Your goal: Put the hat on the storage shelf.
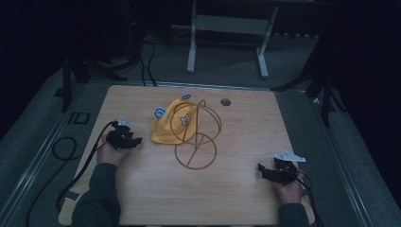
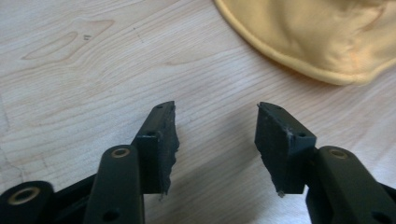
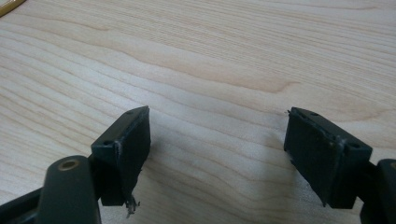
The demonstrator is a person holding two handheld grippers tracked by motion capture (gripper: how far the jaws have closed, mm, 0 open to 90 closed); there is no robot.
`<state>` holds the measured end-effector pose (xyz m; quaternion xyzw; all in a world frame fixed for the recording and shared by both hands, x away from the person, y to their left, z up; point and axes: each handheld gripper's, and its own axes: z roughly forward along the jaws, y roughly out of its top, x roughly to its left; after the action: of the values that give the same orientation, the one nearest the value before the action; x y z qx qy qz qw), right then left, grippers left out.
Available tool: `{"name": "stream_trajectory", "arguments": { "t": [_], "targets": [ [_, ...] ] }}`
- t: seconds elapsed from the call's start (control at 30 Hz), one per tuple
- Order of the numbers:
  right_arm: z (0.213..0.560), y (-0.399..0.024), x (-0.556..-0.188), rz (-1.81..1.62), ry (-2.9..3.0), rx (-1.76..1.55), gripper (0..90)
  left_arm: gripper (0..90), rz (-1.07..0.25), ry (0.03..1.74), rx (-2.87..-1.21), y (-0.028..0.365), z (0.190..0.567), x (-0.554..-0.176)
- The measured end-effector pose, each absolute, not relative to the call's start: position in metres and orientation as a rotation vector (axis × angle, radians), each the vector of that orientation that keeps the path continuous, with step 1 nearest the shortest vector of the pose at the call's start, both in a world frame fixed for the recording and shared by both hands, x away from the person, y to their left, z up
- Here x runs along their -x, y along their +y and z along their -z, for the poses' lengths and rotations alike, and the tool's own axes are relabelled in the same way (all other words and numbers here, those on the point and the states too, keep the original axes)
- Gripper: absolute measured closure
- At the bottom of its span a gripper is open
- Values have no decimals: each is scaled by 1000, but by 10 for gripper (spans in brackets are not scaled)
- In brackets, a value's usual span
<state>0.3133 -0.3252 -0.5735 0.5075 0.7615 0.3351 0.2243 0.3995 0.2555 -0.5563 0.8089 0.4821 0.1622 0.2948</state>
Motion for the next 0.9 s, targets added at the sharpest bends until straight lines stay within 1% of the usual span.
{"name": "stream_trajectory", "arguments": {
  "t": [0.2, 0.47, 0.6, 0.9],
  "targets": [
    [573, -325, -313, -924, 2102, -1400, 227, 492, -425, 1273, -2135, 259, 545, -396],
    [573, -325, -313, -925, 2102, -1400, 227, 497, -396, 1216, -2217, 253, 527, -398],
    [573, -325, -313, -925, 2101, -1400, 227, 507, -383, 1206, -2225, 253, 518, -399],
    [573, -325, -313, -927, 2098, -1404, 227, 519, -409, 1171, -2256, 254, 497, -402]
  ]
}}
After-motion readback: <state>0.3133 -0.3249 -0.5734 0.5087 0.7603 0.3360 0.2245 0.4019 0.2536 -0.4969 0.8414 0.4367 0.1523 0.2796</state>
